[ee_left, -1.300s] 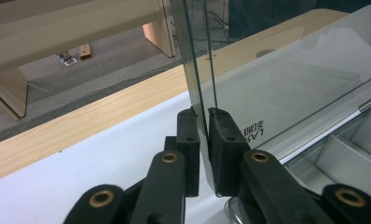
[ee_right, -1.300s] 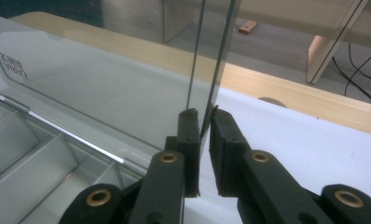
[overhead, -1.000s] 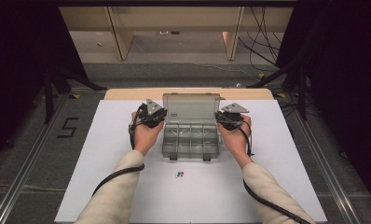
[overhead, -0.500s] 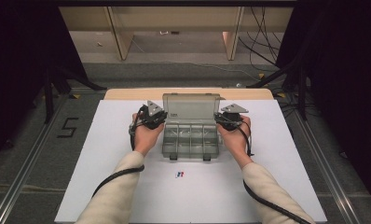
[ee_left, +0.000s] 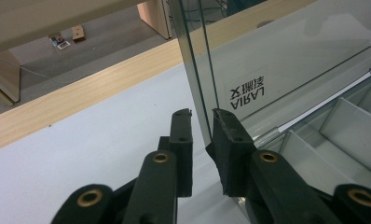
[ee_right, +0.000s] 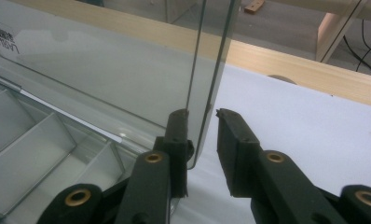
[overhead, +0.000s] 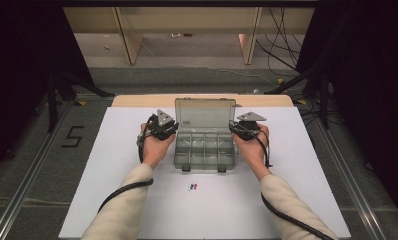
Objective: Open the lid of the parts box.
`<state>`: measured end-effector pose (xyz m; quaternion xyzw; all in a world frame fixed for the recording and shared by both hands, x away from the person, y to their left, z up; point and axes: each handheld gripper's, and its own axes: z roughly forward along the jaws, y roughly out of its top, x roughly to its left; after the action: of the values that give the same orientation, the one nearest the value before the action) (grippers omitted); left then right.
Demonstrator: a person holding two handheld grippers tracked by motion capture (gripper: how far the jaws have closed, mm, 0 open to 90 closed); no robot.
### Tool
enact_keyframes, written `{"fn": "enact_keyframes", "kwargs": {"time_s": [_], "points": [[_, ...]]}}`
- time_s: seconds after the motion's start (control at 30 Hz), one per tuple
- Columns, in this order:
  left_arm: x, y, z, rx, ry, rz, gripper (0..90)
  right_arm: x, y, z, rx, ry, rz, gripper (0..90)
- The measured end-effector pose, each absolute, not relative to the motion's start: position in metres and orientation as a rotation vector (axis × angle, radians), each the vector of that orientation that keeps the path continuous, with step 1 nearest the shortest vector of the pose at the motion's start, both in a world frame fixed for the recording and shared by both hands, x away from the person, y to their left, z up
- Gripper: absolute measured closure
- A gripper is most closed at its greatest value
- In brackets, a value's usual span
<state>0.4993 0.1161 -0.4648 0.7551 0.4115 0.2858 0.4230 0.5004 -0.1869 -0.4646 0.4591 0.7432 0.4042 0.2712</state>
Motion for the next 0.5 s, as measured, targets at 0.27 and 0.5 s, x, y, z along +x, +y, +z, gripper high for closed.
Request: {"fn": "enact_keyframes", "kwargs": {"time_s": [0.27, 0.5], "points": [[0.4986, 0.1176, -0.4654, 1.883, 1.037, 0.706, 74.8, 0.5024, -0.1884, -0.4658, 1.239, 1.998, 1.080, 67.5], [0.4969, 0.1193, -0.4625, 1.870, 1.041, 0.701, 71.4, 0.5018, -0.1887, -0.4656, 1.275, 2.007, 1.066, 62.1]]}}
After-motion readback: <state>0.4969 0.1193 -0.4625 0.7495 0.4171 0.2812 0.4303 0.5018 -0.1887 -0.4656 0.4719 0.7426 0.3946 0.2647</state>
